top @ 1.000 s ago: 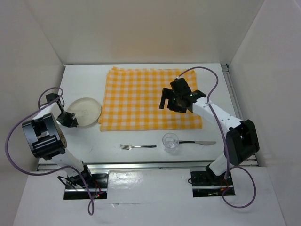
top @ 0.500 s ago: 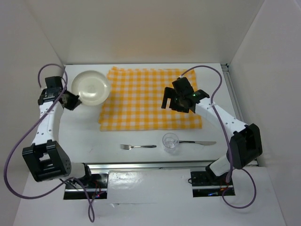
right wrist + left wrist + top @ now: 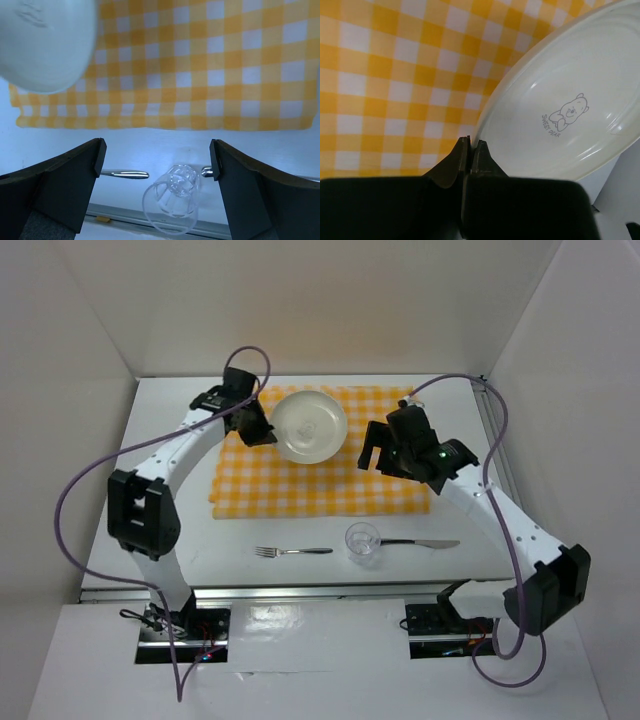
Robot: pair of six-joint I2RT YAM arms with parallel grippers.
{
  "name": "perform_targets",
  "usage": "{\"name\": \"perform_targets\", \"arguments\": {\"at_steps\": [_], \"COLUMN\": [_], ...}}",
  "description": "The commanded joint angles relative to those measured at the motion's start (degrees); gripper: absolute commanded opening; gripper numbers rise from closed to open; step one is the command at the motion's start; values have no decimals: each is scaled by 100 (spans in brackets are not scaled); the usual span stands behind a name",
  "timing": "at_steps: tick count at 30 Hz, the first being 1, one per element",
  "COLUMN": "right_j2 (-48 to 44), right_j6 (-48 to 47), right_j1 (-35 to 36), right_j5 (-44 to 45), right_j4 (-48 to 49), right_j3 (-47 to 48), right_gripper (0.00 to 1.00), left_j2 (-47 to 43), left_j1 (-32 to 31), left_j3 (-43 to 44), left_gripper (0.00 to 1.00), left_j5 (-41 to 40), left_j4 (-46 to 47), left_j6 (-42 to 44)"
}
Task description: Set the dinner table for one person
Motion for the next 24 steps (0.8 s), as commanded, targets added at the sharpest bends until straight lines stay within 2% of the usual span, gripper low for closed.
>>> {"name": "perform_targets", "arguments": {"at_steps": [1,8,15,19,20,22,23,24], "right_j2": [-438,-1202,-1905,-2038,-2038,-1880,-1828,-1697], "right_j6": [119,594,1016,1131,1209,1210,1262,1263], "right_j1": [-71,-124,-63,174,262,358,446,447], "right_j5": [246,-658,-1476,-1530,-1530,-1320,-1267,-1214], "right_j4": [-429,-737,-843,-720,-720,-720,-633,-545], "right_j3": [-184,-1239,-2189,-2453,-2523,-2524,-2576,-2576], "right_gripper": [98,99,99,99,98,98,97,95], "left_j2": [569,1835,2152,2451,2512,2566,2566,2470], "left_j1": [-272,-669,-721,-721,-721,-721,-721,-721], "left_j3": [760,1375,1113,1165,1235,1236,1183,1113], "left_gripper": [0,0,0,0,2,16,26,43], "left_j5": [-183,-360,-368,-473,-474,-474,-535,-536], "left_j4": [-28,-168,-98,-238,-308,-379,-379,-266], "left_j6": [15,15,68,68,68,68,68,68]}}
